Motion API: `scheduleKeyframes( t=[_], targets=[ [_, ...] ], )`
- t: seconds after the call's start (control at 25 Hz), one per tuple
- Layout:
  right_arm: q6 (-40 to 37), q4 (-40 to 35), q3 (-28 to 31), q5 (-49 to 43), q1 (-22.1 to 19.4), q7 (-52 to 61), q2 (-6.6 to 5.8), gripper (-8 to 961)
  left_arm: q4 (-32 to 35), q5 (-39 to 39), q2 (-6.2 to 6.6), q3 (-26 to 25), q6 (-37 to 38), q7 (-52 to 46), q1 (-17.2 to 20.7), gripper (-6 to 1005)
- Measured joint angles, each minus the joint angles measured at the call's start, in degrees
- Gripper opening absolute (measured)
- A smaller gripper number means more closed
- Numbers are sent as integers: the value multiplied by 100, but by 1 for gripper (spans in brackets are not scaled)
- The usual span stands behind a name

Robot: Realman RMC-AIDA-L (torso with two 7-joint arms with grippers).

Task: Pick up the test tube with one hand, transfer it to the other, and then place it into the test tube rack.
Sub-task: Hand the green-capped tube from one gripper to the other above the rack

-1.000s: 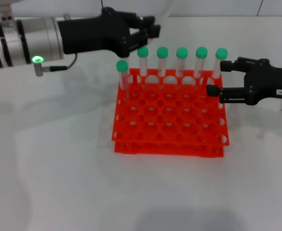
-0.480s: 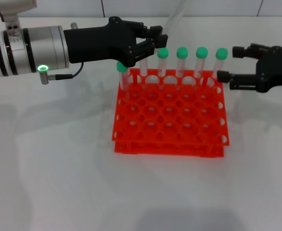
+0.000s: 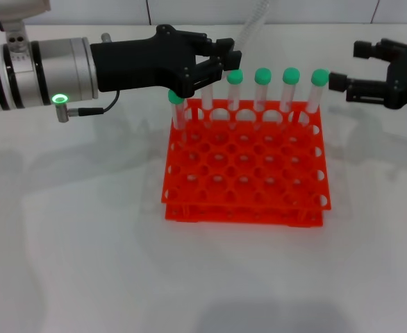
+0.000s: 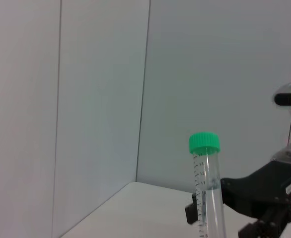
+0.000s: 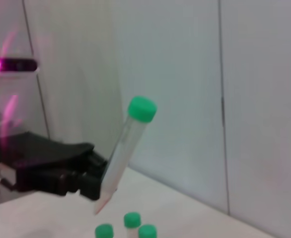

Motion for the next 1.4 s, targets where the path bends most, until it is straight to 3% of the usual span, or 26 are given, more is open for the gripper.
scheduleKeyframes(
  t=[1.4],
  targets=[
    [-65, -143, -131, 784, 503, 114, 20, 793, 19, 1, 4, -6, 40, -10, 118, 196]
  ],
)
